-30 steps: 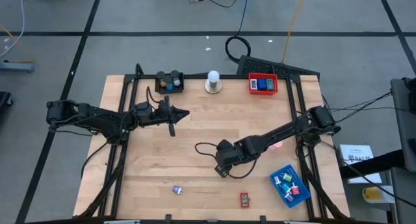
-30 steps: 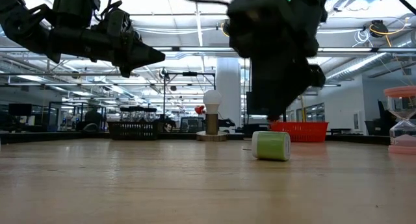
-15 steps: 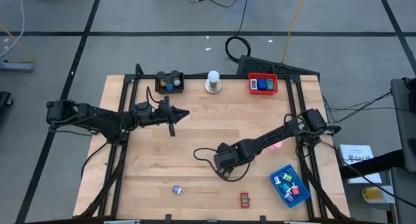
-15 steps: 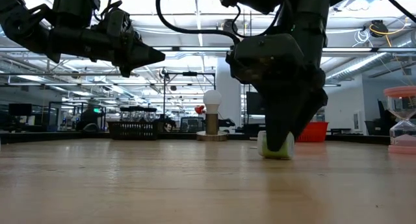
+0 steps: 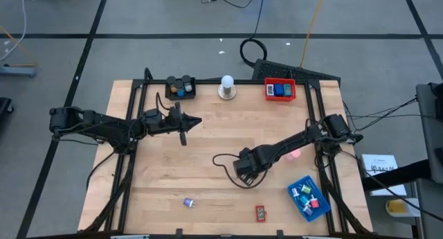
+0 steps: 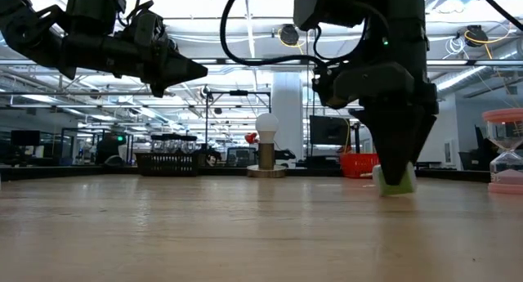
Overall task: Pick & Place Office items
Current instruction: Put the green charger adapter into the blue bin
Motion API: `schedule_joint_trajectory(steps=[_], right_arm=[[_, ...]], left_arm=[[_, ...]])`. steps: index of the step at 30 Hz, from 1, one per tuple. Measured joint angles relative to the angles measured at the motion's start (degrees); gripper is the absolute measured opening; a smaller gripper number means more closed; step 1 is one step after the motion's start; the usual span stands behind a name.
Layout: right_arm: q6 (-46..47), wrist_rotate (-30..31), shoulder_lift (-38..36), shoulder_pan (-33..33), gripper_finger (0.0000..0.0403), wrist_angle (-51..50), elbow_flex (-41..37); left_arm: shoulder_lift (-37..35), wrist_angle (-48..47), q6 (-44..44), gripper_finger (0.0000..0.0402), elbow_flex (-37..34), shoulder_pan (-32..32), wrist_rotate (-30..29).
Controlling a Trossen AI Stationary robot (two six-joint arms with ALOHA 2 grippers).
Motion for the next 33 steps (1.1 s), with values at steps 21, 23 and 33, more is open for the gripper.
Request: schedule_joint_trajectory(steps=[21,23,33], right_arm=[[6.0,6.0,-4.55,0.42,0.0247,2.81,-7.15],[5.99,5.88,-4.41,0.33,0.0239,4.53,-8.88],[7.54,5.71,-4.8,0.31,0.0177,9.13,-10.72]], left_arm=[[0.02,0.0,0.0,0.0024,0.0,0.0,0.0],[0.02,0.0,0.0,0.0024,0.0,0.02,0.0],[0.02,0.0,0.0,0.0024,0.0,0.0,0.0]])
